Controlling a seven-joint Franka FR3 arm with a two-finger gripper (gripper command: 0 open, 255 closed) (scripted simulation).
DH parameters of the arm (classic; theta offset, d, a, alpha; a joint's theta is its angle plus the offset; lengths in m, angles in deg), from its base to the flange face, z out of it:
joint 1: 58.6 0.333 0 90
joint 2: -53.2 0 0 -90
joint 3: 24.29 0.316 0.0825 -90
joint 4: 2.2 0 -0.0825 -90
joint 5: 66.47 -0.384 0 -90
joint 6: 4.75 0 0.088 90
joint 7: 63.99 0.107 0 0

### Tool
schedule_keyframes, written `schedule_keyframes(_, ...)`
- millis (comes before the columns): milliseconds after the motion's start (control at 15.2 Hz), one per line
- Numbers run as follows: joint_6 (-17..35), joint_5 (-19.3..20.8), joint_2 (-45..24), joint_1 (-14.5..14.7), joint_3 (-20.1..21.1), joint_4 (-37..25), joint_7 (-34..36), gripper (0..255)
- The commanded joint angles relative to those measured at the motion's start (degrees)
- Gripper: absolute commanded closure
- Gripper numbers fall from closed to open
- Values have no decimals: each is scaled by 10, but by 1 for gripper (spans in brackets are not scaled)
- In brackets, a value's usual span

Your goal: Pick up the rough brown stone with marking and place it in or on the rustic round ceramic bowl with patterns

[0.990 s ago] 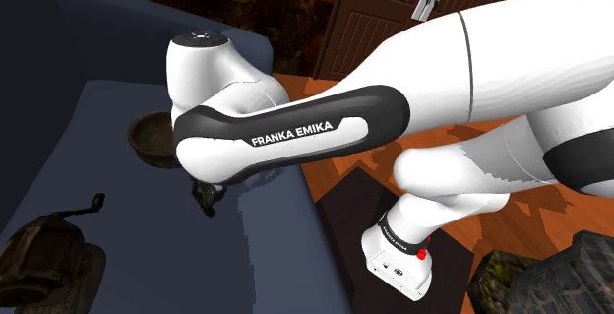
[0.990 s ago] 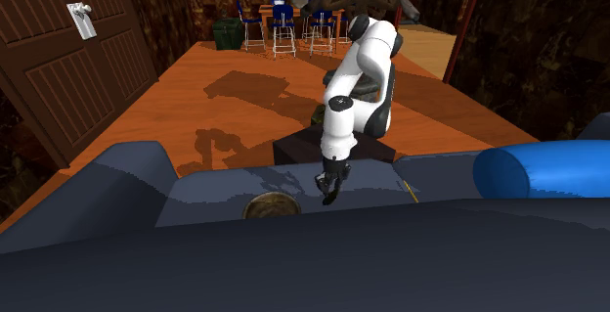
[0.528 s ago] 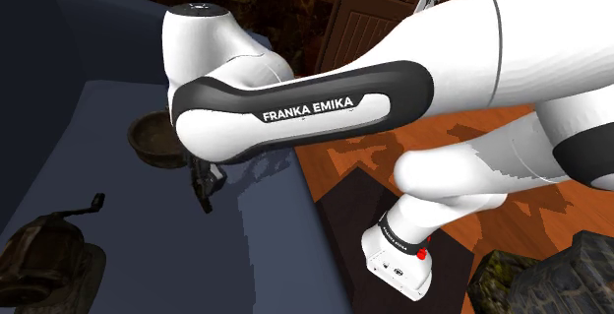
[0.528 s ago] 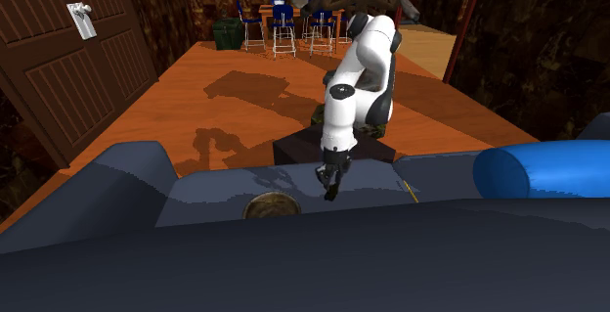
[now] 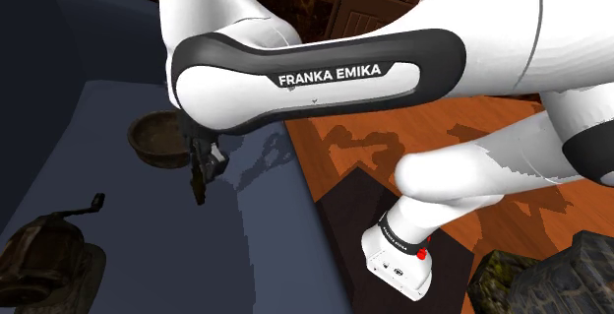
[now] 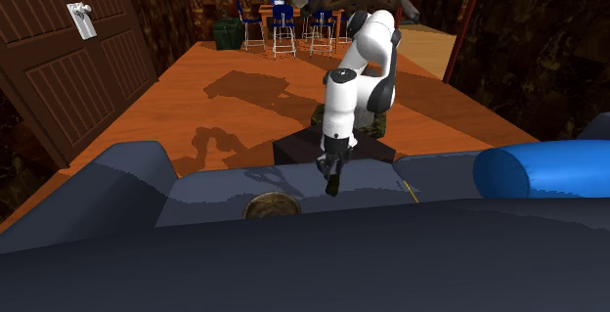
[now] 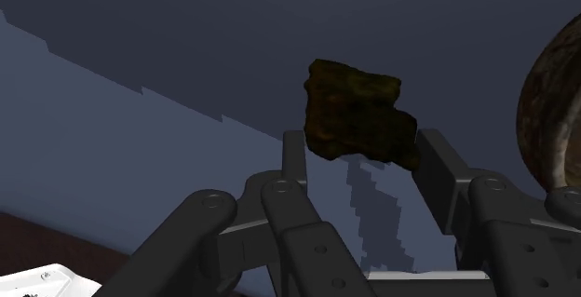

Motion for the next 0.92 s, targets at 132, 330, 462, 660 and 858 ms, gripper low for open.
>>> schedule_keyframes(132, -19, 14, -10, -29, 12, -29, 0, 255)
schedule_keyframes(330, -25, 29, -24, -168, 119, -85, -13, 255)
schedule_keyframes(462, -39, 17, -7, -259, 181, -128, -35, 255)
schedule_keyframes(660, -68, -13, 36, -377, 249, -200, -72, 255)
schedule_keyframes(858, -101, -44, 83, -479, 298, -281, -101, 255)
